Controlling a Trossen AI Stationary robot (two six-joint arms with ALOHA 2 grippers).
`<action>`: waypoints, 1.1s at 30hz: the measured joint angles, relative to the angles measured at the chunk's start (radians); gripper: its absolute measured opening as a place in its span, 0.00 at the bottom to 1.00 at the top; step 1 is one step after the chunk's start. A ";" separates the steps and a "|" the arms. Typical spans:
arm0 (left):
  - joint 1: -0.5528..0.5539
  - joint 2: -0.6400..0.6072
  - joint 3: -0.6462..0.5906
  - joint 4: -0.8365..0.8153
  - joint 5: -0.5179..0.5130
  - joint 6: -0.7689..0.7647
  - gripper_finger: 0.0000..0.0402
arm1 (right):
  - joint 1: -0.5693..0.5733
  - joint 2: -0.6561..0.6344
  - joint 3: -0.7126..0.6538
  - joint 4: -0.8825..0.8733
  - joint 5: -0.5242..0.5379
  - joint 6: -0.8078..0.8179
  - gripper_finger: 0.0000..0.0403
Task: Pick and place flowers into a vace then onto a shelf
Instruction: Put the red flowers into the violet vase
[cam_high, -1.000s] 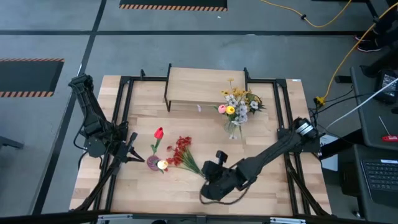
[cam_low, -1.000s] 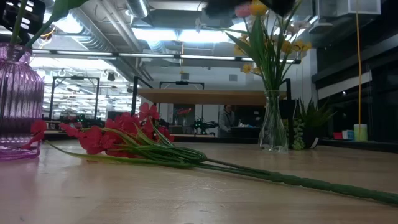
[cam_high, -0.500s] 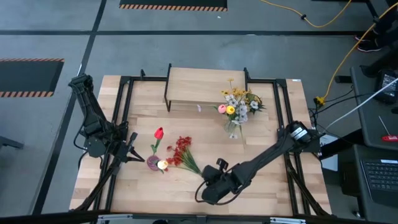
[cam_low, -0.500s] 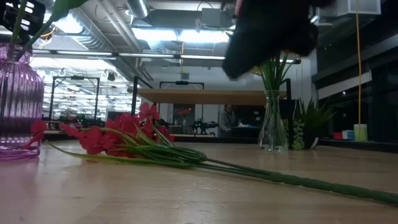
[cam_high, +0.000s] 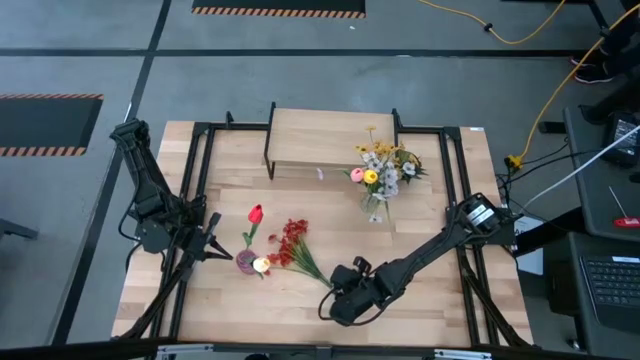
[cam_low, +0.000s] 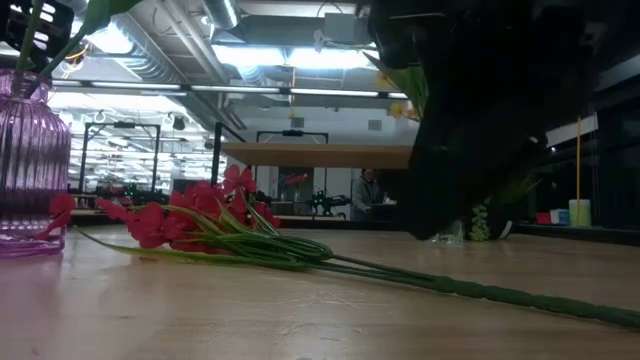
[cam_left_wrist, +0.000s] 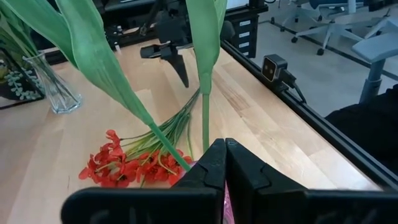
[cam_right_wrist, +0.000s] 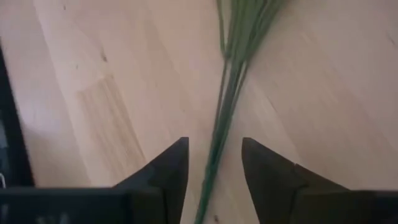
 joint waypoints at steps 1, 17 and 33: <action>0.000 0.000 0.000 -0.003 0.000 0.000 0.00 | 0.000 0.003 0.000 0.001 0.000 -0.001 0.37; 0.000 0.000 0.000 -0.012 -0.002 -0.002 0.01 | 0.001 0.121 0.059 -0.067 0.026 -0.049 0.30; 0.000 0.000 0.000 -0.012 -0.003 -0.002 0.00 | -0.026 0.120 0.058 -0.096 0.025 0.094 0.01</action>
